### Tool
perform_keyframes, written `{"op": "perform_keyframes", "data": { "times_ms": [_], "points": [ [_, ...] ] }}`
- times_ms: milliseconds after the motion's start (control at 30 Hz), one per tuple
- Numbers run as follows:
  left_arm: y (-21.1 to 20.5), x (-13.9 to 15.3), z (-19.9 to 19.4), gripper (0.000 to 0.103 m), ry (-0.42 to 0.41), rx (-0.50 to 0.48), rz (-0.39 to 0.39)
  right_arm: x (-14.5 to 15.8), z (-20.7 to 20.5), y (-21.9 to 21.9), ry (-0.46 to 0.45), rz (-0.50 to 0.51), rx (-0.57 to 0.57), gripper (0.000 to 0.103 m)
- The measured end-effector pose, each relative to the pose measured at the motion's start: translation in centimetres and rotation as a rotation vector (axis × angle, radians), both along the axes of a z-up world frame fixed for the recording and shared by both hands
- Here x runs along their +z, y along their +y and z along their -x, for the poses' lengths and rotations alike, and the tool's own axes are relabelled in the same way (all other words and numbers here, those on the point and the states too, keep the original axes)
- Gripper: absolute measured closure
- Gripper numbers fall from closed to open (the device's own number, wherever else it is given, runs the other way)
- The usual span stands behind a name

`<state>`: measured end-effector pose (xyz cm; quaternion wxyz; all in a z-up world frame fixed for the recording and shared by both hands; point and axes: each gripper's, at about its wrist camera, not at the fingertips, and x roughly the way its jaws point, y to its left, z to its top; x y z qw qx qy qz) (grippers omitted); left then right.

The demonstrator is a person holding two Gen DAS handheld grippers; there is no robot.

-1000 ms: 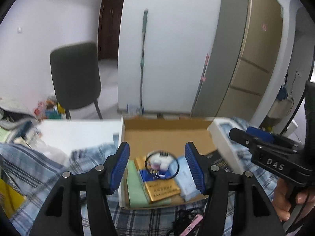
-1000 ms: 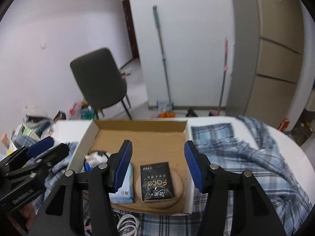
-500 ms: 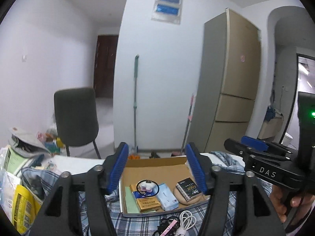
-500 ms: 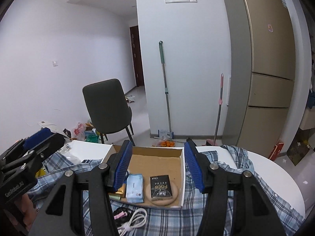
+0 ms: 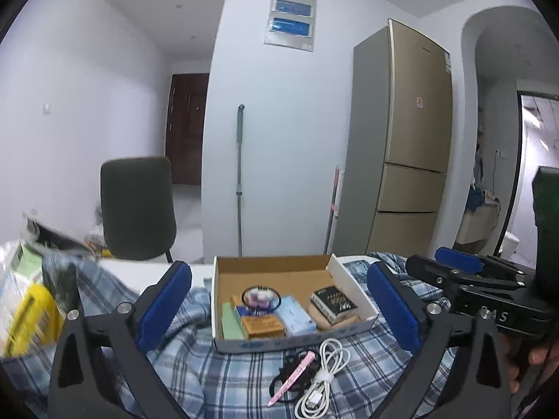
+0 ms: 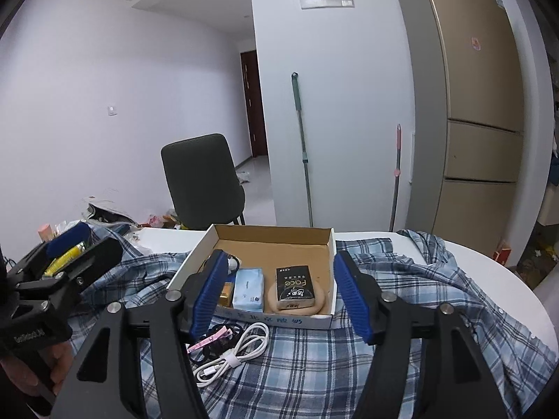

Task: Organize soft objects
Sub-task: 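Withdraw both grippers from the box toward the remaining items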

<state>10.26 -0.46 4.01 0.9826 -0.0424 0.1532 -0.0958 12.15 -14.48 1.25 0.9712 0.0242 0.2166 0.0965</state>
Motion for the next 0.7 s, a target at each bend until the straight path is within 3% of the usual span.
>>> {"op": "perform_keyframes", "data": {
  "times_ms": [133, 300, 400, 700],
  "points": [
    [0.3, -2.2, 0.3, 0.001, -0.01, 0.039, 0.007, -1.9, -0.2, 0.3, -0.019, 0.017, -0.03, 0.041],
    [-0.6, -3.7, 0.9, 0.001, -0.065, 0.062, -0.075, -3.9, -0.8, -0.7, -0.011, 0.003, -0.051, 0.037],
    [-0.9, -4.4, 1.1, 0.001, -0.072, 0.048, -0.085, -4.4, -1.2, -0.7, 0.001, 0.011, -0.055, 0.036],
    [1.3, -4.5, 0.4, 0.0, -0.052, 0.094, 0.009, -5.3, -1.8, 0.2, 0.078, 0.007, 0.011, 0.034]
  ]
}}
